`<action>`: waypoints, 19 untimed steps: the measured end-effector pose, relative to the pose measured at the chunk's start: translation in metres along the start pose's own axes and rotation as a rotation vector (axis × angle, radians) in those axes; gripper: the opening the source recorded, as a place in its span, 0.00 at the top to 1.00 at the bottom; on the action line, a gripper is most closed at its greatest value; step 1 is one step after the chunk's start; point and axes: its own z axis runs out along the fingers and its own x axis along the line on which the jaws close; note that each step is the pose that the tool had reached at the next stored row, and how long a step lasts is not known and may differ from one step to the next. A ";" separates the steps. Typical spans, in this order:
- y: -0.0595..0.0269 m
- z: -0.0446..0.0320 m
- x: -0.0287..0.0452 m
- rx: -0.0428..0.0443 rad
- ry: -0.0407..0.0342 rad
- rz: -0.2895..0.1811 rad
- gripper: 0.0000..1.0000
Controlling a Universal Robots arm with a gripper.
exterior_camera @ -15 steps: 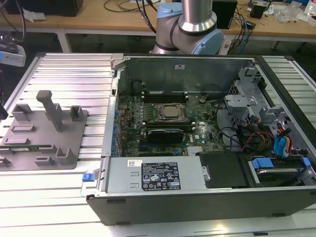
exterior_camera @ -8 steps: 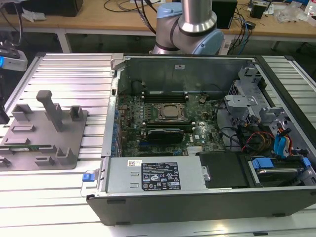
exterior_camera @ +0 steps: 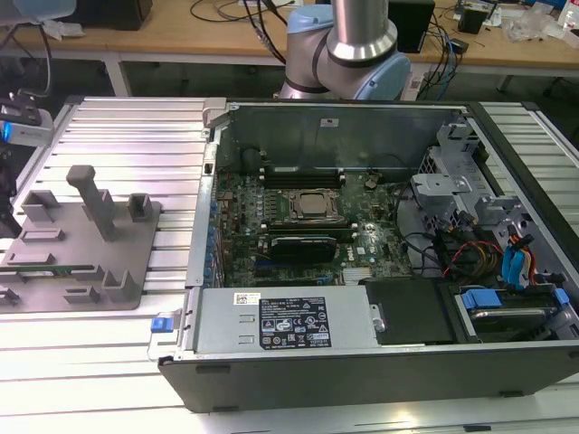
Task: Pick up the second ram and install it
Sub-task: 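Pick up the second ram and move it above second insertion slot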
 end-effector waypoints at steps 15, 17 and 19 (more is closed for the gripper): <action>-0.0018 0.0263 0.0035 0.0178 -0.0033 0.026 0.92; -0.0016 0.0288 0.0035 0.0205 -0.0036 0.026 0.92; -0.0013 0.0352 0.0036 0.0225 -0.0038 0.025 0.92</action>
